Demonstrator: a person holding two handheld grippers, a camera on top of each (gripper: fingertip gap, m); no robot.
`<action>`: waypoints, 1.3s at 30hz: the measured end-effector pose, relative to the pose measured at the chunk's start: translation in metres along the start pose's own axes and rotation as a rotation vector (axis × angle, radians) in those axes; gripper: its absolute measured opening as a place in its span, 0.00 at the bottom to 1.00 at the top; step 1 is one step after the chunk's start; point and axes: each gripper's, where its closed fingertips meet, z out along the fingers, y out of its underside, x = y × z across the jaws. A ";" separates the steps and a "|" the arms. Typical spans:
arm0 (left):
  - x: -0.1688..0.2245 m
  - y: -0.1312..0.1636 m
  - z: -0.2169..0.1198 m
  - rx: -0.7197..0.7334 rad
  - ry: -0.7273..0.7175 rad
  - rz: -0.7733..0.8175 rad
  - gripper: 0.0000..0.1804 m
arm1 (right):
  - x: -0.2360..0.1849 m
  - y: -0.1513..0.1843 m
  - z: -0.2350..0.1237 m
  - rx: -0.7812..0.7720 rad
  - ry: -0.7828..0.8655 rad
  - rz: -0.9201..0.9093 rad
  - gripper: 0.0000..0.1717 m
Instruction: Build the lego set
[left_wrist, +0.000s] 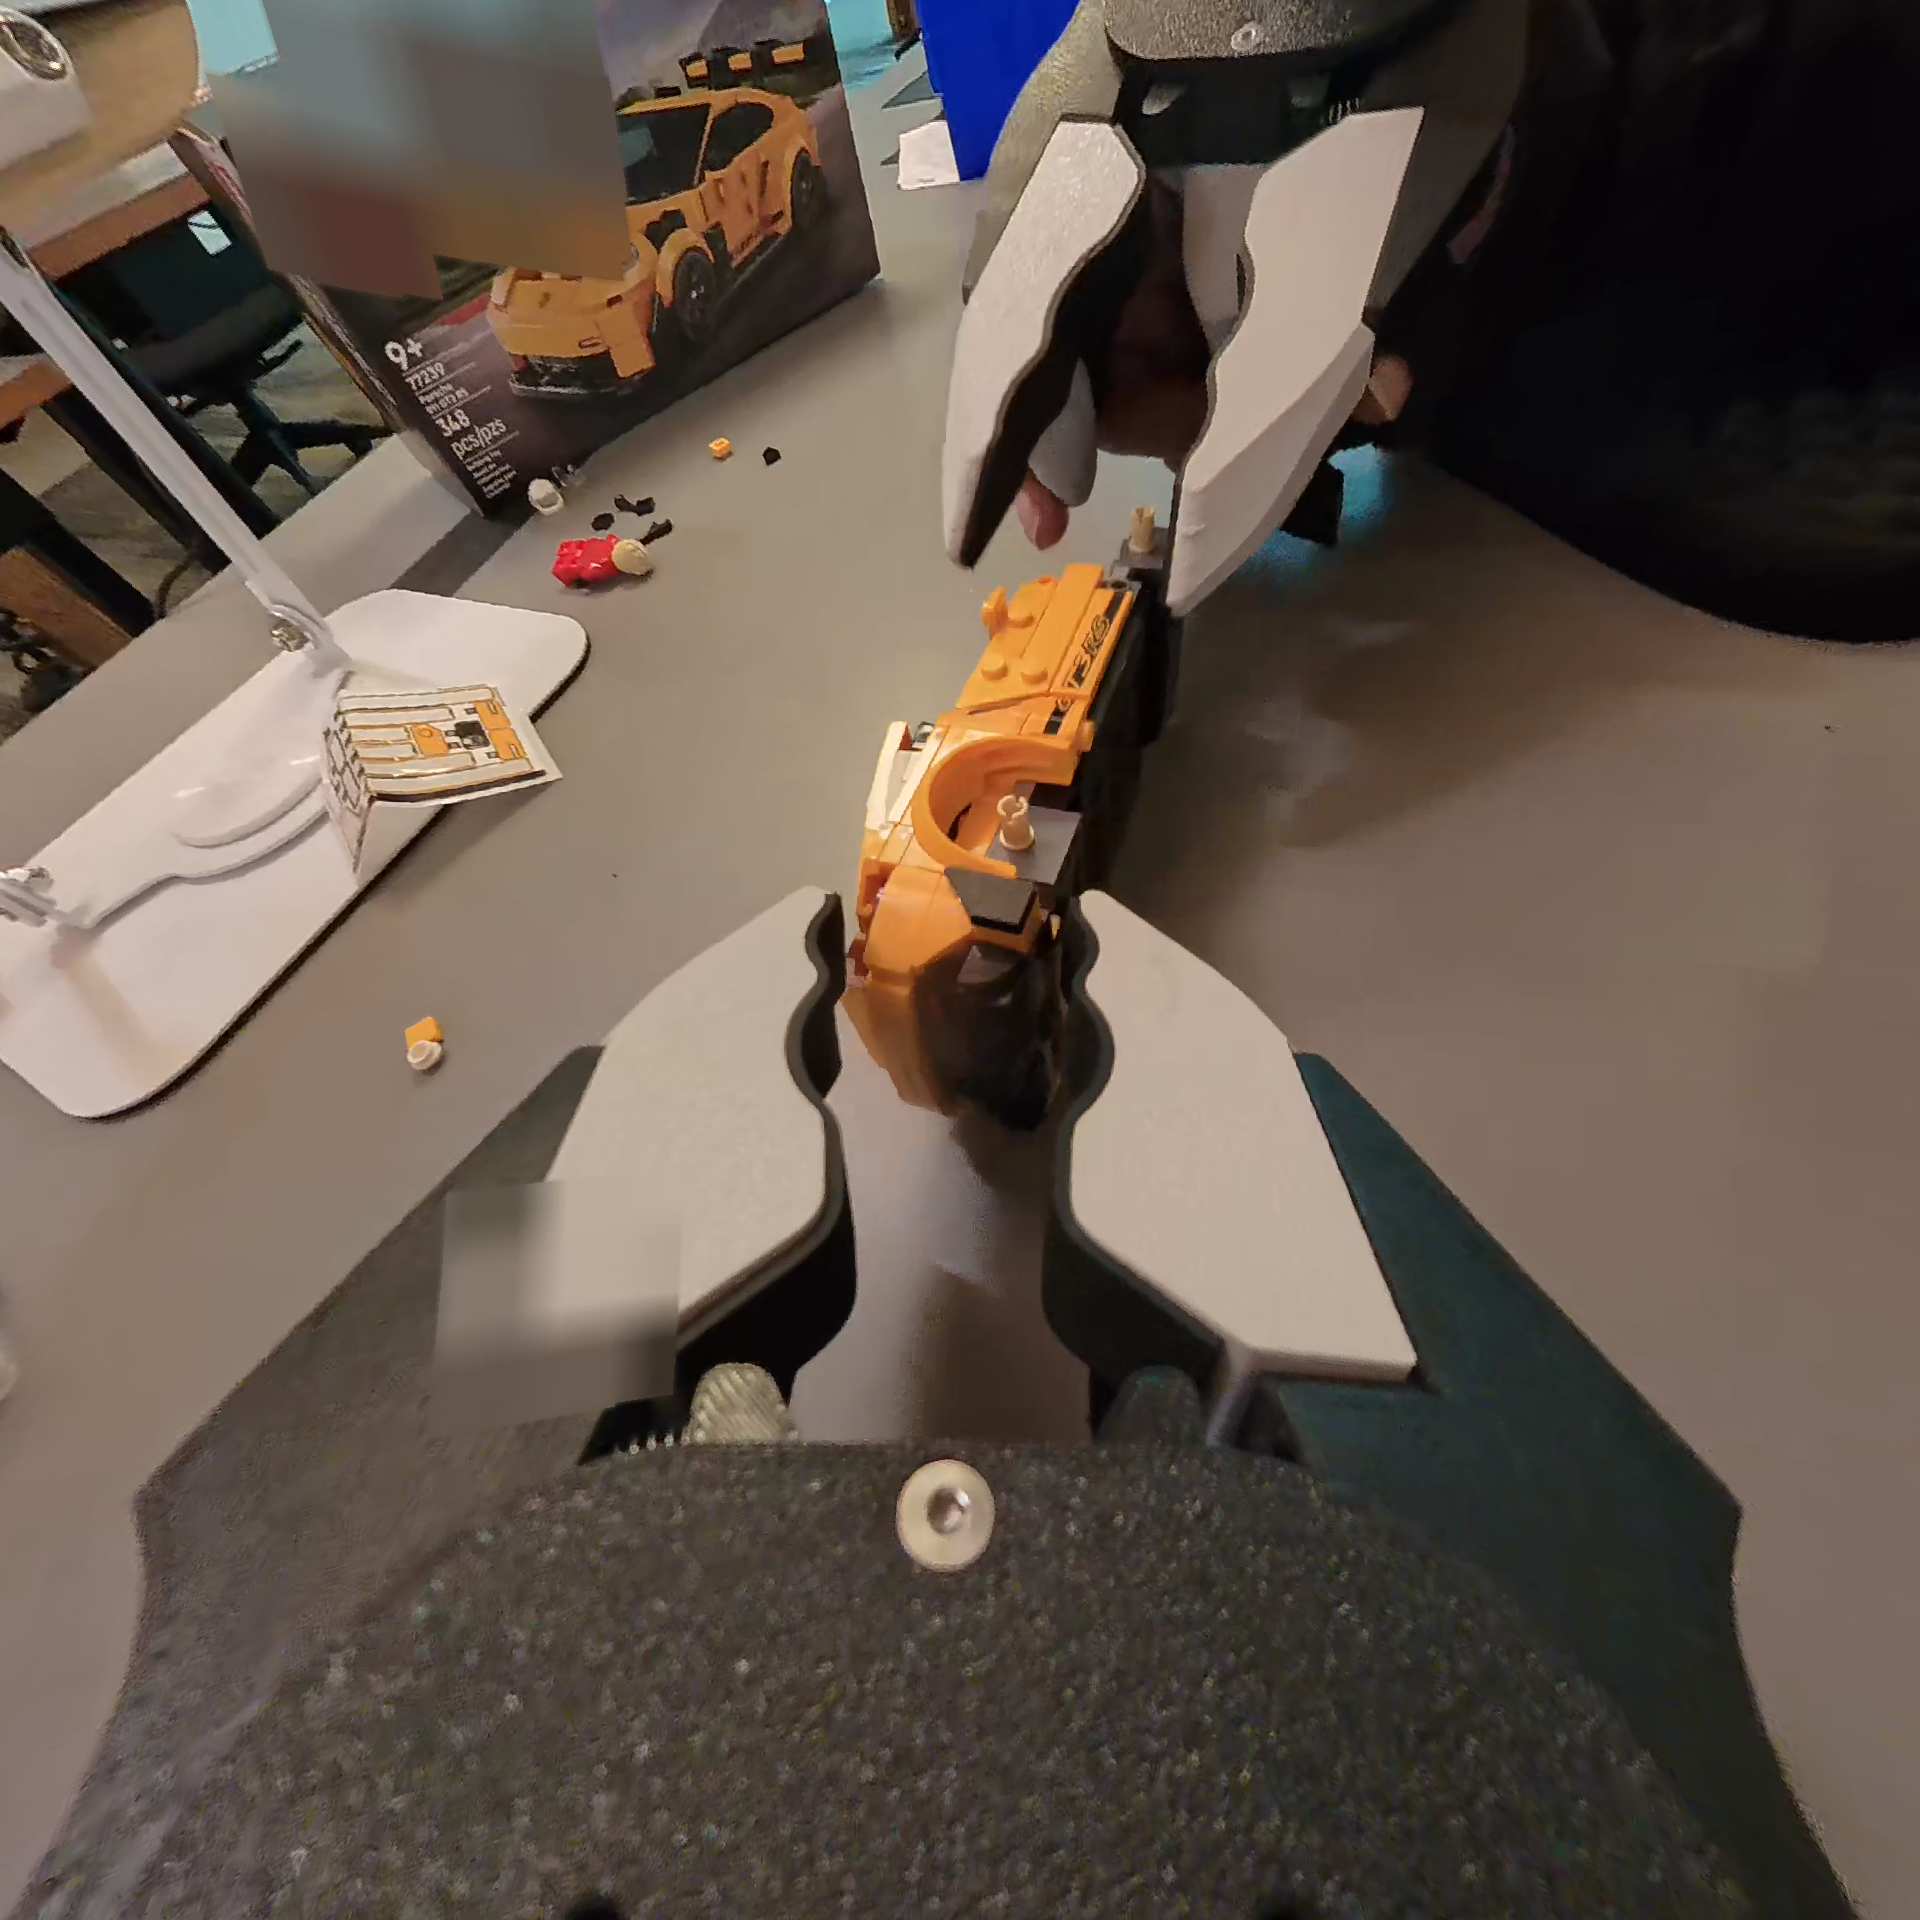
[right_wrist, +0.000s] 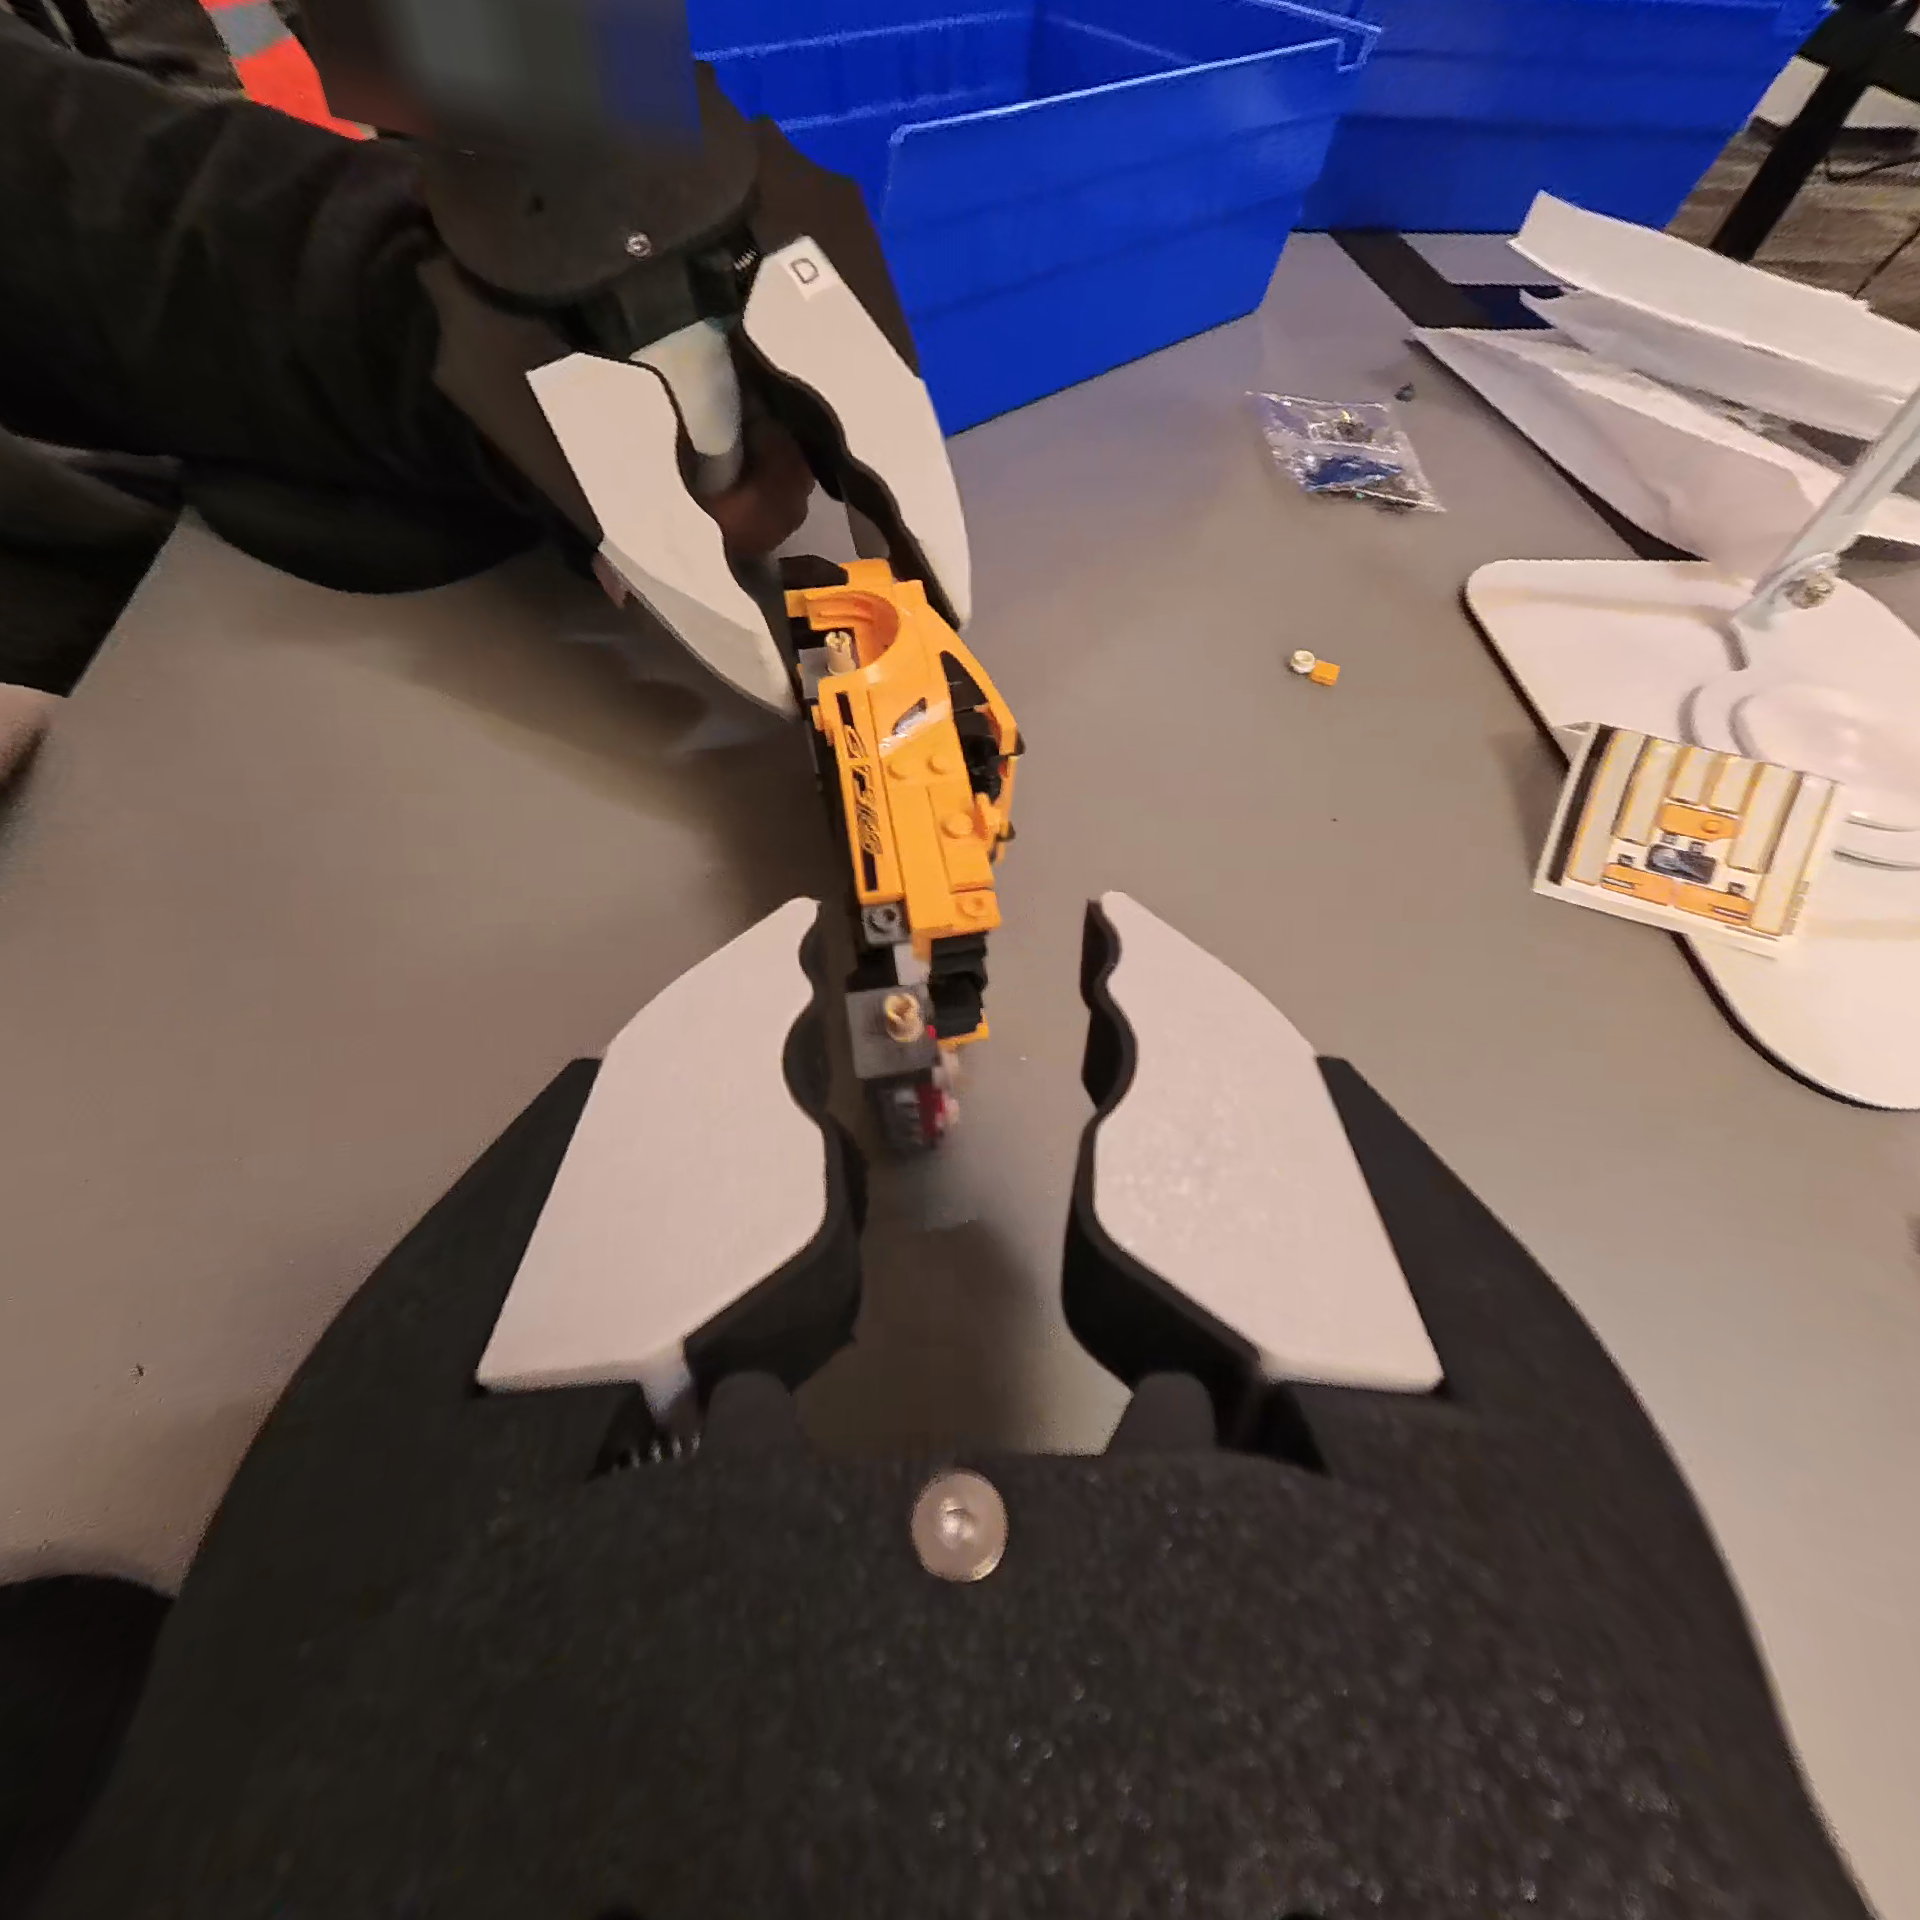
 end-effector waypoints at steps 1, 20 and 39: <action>0.000 0.000 0.000 0.000 -0.003 0.005 0.22 | 0.001 0.002 -0.002 -0.006 -0.005 0.010 0.28; -0.011 -0.002 -0.001 0.022 -0.043 -0.050 0.24 | 0.018 -0.002 0.006 -0.502 0.759 -0.844 0.16; 0.008 0.013 0.009 -0.082 0.048 -0.017 0.21 | -0.043 0.021 0.040 -0.569 0.421 -0.755 0.28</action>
